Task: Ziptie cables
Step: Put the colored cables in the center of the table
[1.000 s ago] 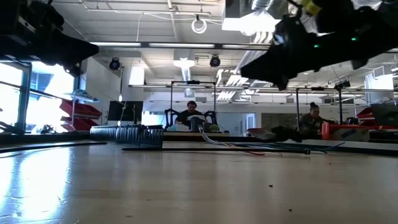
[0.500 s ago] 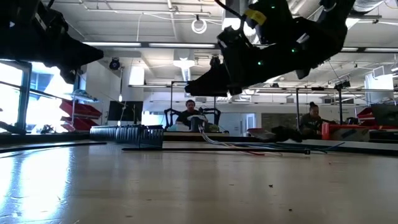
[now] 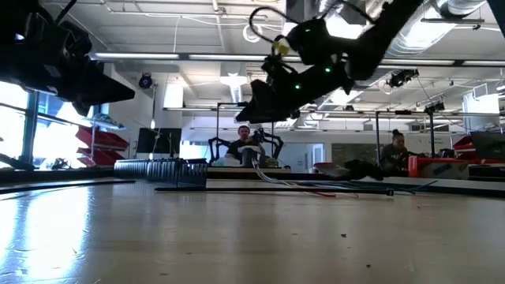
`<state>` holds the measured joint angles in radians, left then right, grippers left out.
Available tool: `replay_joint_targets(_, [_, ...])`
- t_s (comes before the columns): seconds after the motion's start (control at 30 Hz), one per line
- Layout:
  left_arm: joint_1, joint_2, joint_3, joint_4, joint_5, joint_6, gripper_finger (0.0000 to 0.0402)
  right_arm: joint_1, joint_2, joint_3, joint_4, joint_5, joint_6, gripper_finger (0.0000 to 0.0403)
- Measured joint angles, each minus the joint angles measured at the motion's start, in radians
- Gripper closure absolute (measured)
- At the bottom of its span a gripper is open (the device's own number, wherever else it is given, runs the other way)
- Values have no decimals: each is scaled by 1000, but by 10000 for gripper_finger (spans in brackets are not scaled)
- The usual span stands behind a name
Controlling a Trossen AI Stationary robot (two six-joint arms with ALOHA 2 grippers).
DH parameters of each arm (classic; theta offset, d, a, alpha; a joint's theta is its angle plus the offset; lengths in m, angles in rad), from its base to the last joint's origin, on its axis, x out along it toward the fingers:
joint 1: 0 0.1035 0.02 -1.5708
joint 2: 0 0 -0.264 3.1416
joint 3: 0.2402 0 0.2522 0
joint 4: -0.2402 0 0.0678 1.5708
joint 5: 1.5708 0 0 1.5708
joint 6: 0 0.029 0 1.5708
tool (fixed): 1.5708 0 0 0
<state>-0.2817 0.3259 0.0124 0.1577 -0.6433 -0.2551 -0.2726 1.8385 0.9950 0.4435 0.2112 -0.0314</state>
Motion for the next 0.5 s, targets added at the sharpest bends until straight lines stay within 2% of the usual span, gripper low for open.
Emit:
replay_joint_targets(0.1, [0, 10, 0, 41, 2, 29, 401, -86, 40, 172, -270, 9, -25, 142])
replay_joint_targets(0.2, [0, 11, 0, 48, 2, 63, 401, -160, 106, 323, -437, 8, -39, 142])
replay_joint_targets(0.4, [0, 13, 0, 95, 2, 120, 401, -305, 240, 572, -633, -54, -56, 142])
replay_joint_targets(0.5, [0, 15, 0, 113, 2, 145, 401, -361, 321, 683, -707, -142, -56, 142])
